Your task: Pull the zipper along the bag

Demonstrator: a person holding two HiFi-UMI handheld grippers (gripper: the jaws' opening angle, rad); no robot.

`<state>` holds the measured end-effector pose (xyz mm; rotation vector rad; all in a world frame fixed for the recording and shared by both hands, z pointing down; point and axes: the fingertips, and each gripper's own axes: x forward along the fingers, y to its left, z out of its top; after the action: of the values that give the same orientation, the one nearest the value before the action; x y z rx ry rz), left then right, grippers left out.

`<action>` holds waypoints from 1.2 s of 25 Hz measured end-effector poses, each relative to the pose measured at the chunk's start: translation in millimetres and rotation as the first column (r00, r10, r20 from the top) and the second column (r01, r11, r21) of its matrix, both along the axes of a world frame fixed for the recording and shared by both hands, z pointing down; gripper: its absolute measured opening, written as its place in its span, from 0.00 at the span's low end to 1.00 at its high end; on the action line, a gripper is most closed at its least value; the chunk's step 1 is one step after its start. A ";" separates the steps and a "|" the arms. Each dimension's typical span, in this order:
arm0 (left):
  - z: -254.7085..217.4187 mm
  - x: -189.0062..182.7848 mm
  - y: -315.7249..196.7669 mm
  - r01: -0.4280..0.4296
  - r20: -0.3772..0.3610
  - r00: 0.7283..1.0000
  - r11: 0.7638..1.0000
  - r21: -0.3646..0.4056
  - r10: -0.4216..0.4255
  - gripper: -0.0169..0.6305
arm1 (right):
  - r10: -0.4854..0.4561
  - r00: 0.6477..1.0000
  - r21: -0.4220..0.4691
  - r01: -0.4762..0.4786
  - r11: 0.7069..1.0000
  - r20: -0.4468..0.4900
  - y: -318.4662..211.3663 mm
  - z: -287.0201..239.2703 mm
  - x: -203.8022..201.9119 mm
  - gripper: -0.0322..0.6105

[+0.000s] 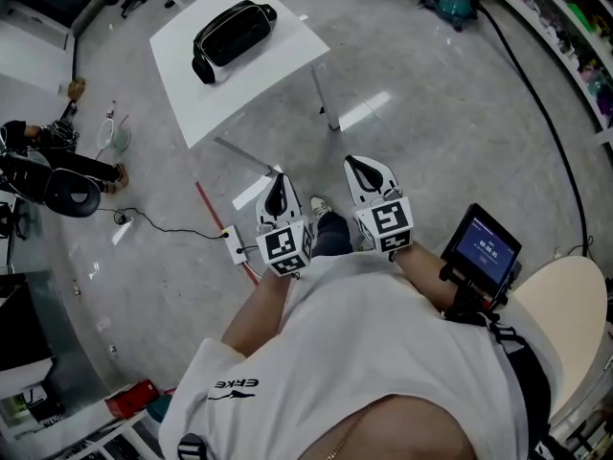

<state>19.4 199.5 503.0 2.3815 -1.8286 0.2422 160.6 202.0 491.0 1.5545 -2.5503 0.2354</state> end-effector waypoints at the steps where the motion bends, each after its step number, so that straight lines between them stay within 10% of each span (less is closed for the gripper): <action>1: 1.1 -1.3 -6.6 0.004 -0.006 1.000 1.000 -0.001 -0.004 0.03 | 0.000 1.000 0.000 0.000 1.000 -0.006 -6.4 0.1 0.0 0.06; 30: -17.3 -135.3 -223.8 0.102 -0.103 0.990 0.993 0.053 -0.096 0.03 | 0.007 1.000 -0.006 -0.007 1.000 -0.020 -249.1 -27.1 -95.5 0.06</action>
<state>-116.0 -24.4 485.8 2.2860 -1.9252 0.0587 65.1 -47.1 463.9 1.5554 -2.5271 0.2266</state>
